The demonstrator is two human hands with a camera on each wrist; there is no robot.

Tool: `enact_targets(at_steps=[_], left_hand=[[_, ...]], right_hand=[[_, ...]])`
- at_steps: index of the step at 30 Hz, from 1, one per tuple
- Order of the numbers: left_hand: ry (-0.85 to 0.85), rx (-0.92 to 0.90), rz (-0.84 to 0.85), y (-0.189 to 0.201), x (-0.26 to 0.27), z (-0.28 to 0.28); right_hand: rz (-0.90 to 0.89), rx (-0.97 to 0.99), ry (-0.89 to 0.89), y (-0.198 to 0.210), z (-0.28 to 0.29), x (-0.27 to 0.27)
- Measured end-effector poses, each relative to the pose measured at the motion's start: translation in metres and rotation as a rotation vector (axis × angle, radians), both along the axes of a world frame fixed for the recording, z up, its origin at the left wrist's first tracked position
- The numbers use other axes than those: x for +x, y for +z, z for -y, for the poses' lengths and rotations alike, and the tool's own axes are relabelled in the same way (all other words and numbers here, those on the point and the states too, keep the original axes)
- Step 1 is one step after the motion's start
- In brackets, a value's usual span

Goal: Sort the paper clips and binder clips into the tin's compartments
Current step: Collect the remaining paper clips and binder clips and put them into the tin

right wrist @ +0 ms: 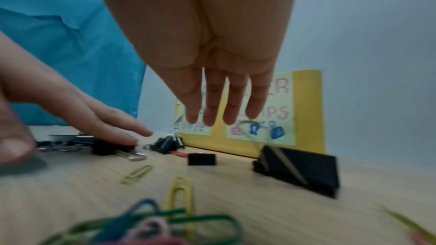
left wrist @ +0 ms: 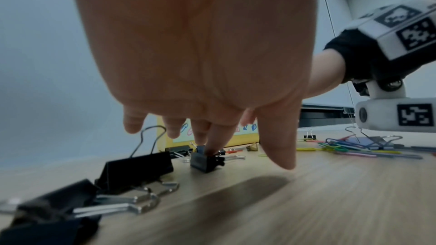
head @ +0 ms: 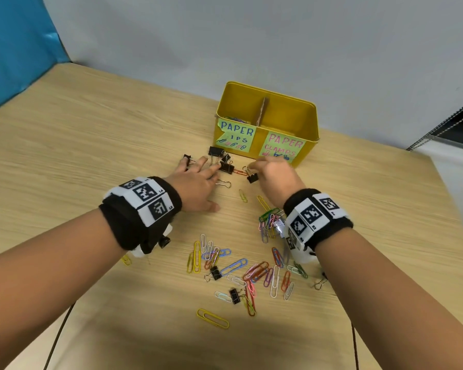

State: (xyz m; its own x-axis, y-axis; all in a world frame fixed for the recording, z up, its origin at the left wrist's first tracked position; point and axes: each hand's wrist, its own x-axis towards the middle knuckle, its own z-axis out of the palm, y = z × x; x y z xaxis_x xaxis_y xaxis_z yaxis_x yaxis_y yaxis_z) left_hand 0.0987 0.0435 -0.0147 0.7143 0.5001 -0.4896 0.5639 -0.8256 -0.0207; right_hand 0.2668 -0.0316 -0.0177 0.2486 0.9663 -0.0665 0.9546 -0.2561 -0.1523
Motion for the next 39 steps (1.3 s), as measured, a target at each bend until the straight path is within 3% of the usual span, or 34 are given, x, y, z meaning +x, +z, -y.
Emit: enact_targets(at_steps=[2, 5, 11, 16, 20, 24, 30, 33, 39], left_hand=[[0.026, 0.049, -0.016, 0.001, 0.001, 0.002], [0.045, 0.154, 0.022, 0.004, 0.006, 0.008], [-0.03, 0.136, 0.114, 0.003, 0.045, 0.024], [-0.076, 0.191, 0.027, 0.001, 0.053, 0.024], [-0.225, -0.034, -0.07, 0.006, 0.032, 0.046], [-0.305, -0.144, -0.185, 0.014, 0.011, 0.069], [-0.22, -0.215, 0.129, 0.02, 0.047, 0.07], [-0.321, -0.203, 0.061, 0.009, 0.064, 0.073], [-0.317, -0.314, -0.059, 0.012, 0.045, 0.077]], right_hand=[[0.037, -0.181, 0.066, -0.006, -0.006, -0.006], [0.088, -0.384, -0.044, -0.004, -0.006, -0.001], [-0.013, -0.275, -0.146, 0.002, 0.01, -0.003], [-0.19, 0.065, -0.114, 0.01, 0.043, 0.006], [-0.272, -0.078, -0.16, 0.012, 0.069, 0.014], [-0.249, -0.03, -0.264, 0.008, 0.084, 0.022], [-0.294, -0.225, -0.186, 0.009, 0.089, 0.01], [-0.428, -0.289, -0.212, 0.018, 0.088, 0.015], [-0.634, 0.121, -0.469, 0.022, 0.069, 0.039]])
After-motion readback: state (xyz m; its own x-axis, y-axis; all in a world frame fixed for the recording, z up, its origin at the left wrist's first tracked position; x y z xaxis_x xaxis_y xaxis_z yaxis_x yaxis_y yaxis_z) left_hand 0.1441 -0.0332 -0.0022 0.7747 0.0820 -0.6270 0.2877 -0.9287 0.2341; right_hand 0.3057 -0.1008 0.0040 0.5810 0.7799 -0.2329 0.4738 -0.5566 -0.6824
